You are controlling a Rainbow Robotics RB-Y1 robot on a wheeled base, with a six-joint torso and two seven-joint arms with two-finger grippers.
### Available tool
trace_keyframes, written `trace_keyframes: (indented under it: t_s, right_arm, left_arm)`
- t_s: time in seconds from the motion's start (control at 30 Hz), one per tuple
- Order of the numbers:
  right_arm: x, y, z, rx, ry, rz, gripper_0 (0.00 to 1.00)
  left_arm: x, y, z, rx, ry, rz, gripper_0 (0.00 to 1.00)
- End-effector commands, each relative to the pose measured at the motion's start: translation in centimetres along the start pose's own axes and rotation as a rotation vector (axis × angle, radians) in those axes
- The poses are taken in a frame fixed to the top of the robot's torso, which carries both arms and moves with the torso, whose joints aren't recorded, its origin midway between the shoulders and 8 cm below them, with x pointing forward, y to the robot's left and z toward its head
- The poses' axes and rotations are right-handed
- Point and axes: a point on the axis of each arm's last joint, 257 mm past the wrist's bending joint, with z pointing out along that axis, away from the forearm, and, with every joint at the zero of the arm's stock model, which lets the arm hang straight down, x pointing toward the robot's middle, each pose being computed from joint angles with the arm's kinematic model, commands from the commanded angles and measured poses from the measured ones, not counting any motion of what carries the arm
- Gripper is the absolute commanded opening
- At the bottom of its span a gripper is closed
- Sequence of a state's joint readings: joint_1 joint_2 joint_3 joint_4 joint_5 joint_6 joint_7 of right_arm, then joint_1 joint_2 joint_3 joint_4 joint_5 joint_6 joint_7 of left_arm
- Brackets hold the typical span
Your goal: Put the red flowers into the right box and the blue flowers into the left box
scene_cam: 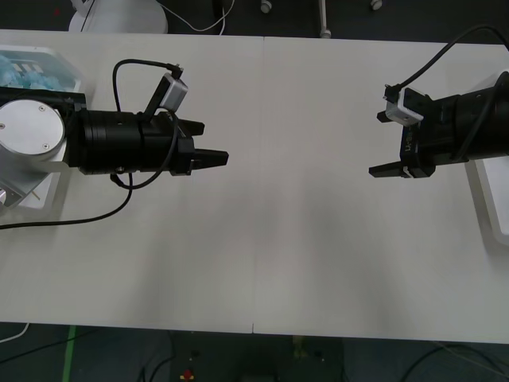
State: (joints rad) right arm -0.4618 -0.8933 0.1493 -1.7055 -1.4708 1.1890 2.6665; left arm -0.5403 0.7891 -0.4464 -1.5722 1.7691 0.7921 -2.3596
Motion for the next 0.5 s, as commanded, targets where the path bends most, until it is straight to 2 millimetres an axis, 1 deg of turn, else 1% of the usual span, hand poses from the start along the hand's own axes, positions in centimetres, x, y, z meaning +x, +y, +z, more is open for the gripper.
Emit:
trace_keyframes:
  t_s: [0.03,0.5]
  right_arm:
    - [-2.73,-1.34,-0.56,0.026,-0.044,-0.058,1.00]
    - [-2.73,-1.34,-0.56,0.026,-0.044,-0.058,1.00]
  left_arm:
    - [-2.40,-1.83,0.74,0.041,-0.020,0.147,1.00]
    - [-2.38,-1.95,0.71,0.046,-0.017,0.147,1.00]
